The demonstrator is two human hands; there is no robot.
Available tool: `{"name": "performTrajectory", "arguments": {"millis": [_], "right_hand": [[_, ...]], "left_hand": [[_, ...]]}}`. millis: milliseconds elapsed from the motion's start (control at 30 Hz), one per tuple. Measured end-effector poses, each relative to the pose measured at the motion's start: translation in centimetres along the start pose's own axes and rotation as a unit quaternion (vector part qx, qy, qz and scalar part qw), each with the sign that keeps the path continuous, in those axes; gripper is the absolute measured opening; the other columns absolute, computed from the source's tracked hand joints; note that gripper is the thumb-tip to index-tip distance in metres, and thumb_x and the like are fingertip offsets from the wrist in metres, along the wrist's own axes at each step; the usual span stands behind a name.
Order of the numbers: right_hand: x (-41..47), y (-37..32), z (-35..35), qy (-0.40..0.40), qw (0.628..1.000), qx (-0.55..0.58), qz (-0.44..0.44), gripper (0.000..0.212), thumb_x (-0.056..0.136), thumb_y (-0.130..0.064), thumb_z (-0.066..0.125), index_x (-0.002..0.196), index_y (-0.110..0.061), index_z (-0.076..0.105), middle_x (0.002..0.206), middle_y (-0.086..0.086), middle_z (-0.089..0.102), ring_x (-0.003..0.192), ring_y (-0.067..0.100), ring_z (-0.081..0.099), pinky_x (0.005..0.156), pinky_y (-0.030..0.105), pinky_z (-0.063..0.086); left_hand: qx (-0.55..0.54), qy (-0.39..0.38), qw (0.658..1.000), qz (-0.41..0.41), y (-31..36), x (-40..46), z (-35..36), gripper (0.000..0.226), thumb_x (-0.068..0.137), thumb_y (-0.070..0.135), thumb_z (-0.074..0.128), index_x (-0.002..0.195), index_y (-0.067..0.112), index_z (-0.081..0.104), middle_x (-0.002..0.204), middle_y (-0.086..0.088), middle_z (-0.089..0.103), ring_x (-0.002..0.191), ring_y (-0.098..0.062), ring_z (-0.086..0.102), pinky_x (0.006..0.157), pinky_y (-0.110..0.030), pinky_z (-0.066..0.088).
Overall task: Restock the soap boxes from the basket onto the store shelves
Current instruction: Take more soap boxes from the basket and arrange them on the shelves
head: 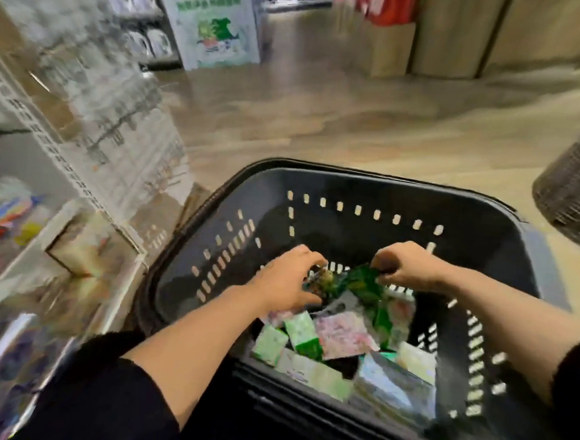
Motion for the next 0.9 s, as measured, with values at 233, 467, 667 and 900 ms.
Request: {"name": "performTrajectory", "arguments": {"millis": [233, 467, 667, 900], "right_hand": [[4.3, 4.2, 3.2, -0.029, 0.987, 0.060, 0.149, 0.059, 0.076, -0.026, 0.077, 0.126, -0.006, 0.054, 0.125, 0.012, 0.058, 0.114, 0.027, 0.055, 0.091, 0.030, 0.046], [5.8, 6.2, 9.6, 0.007, 0.966, 0.084, 0.244, 0.039, 0.082, -0.031, 0.072, 0.107, -0.008, 0.055, 0.110, 0.009, 0.059, 0.101, 0.027, 0.056, 0.077, 0.031, 0.042], [5.5, 8.3, 13.0, 0.096, 0.923, 0.189, 0.320, 0.040, 0.081, -0.044, 0.071, 0.093, -0.007, 0.062, 0.091, 0.010, 0.064, 0.088, 0.027, 0.060, 0.068, 0.028, 0.038], [5.1, 9.3, 13.2, 0.171, 0.889, 0.215, 0.365, 0.072, 0.077, -0.057, 0.068, 0.134, -0.022, 0.040, 0.132, 0.014, 0.045, 0.122, 0.034, 0.044, 0.091, 0.039, 0.042]], "left_hand": [[0.007, -0.104, 0.994, -0.035, -2.4, 4.9, 6.5, 0.073, 0.074, 0.026, 0.080, 0.137, 0.011, 0.045, 0.131, -0.010, 0.048, 0.124, -0.025, 0.046, 0.102, -0.029, 0.035], [0.086, -0.197, 0.971, -0.104, -9.6, 4.7, 11.8, 0.075, 0.074, 0.026, 0.076, 0.137, 0.011, 0.038, 0.133, -0.009, 0.043, 0.123, -0.029, 0.049, 0.098, -0.041, 0.045], [0.136, -0.256, 0.949, -0.121, -11.8, 5.6, 15.0, 0.083, 0.073, 0.030, 0.078, 0.141, 0.011, 0.033, 0.140, -0.011, 0.041, 0.126, -0.029, 0.047, 0.099, -0.041, 0.045], [0.161, -0.291, 0.938, -0.099, -10.4, 5.2, 20.0, 0.091, 0.071, 0.045, 0.081, 0.140, 0.012, 0.031, 0.129, -0.010, 0.047, 0.114, -0.028, 0.053, 0.092, -0.041, 0.050]]}}
Point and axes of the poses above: each hand's wrist, its own x-axis towards the middle knuckle, its own z-axis out of the palm, y = z × x, the point moved 9 cm from there along x, towards the middle knuckle
